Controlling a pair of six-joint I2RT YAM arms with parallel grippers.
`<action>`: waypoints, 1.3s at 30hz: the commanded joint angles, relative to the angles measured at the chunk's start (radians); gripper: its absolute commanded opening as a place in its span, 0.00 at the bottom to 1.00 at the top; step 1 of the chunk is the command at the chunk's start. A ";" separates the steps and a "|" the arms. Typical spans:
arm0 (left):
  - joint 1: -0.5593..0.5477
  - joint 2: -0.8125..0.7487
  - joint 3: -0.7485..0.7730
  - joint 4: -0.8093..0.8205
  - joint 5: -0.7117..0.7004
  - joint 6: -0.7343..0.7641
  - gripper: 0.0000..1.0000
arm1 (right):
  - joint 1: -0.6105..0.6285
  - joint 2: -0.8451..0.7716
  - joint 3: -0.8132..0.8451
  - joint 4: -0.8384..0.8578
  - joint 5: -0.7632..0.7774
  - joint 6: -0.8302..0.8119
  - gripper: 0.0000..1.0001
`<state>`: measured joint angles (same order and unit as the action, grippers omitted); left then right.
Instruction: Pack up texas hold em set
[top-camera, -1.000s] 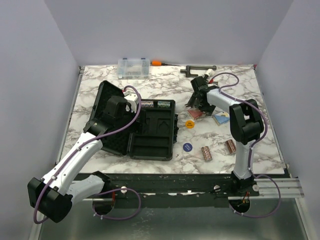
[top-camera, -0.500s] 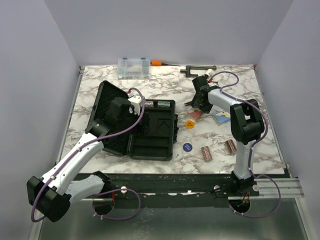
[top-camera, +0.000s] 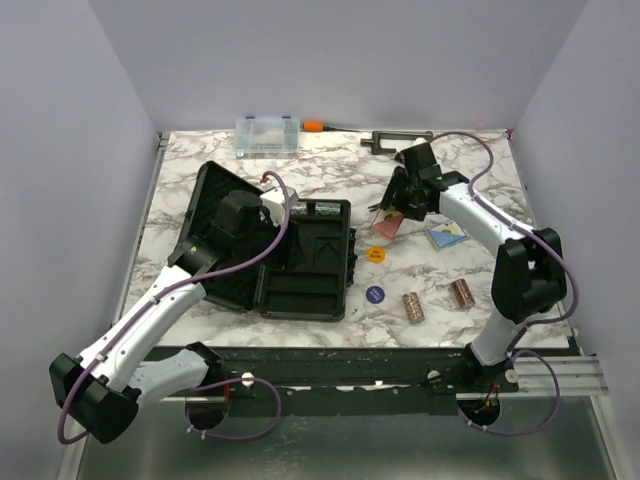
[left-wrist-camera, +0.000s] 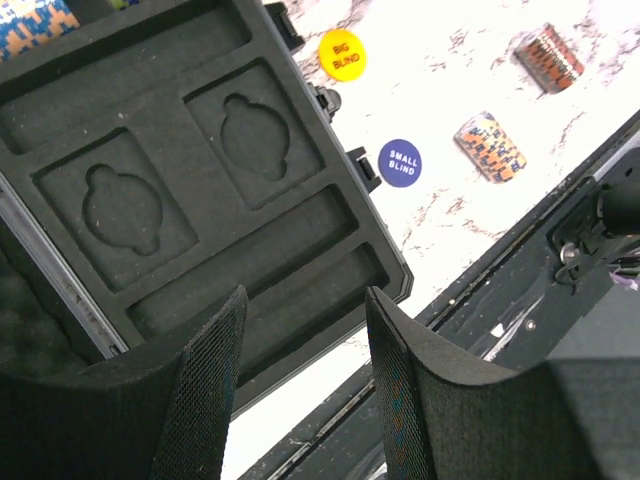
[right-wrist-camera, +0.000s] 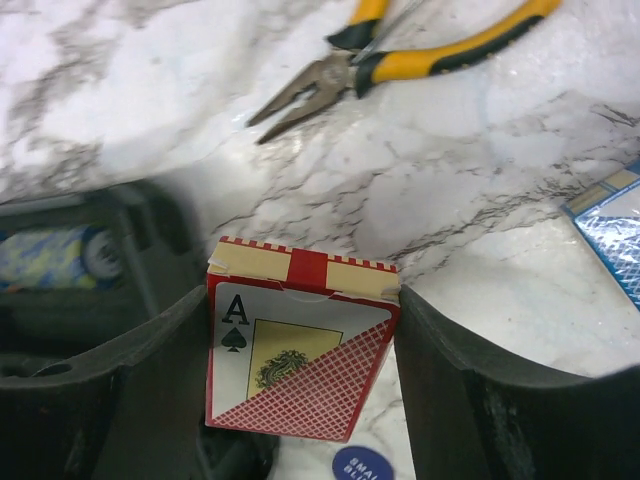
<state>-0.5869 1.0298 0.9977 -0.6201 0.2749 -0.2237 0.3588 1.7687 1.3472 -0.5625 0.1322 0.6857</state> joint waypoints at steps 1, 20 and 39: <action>-0.005 0.007 0.058 0.023 0.060 -0.002 0.51 | 0.007 -0.104 -0.003 0.055 -0.190 -0.080 0.37; -0.011 0.206 0.073 0.347 0.219 -0.287 0.56 | 0.203 -0.233 0.079 0.127 -0.391 -0.072 0.37; -0.016 0.273 0.083 0.466 0.242 -0.362 0.45 | 0.214 -0.288 0.023 0.193 -0.475 -0.048 0.36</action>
<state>-0.5980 1.3193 1.0714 -0.2020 0.4900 -0.5636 0.5640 1.5112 1.3823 -0.4194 -0.3023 0.6277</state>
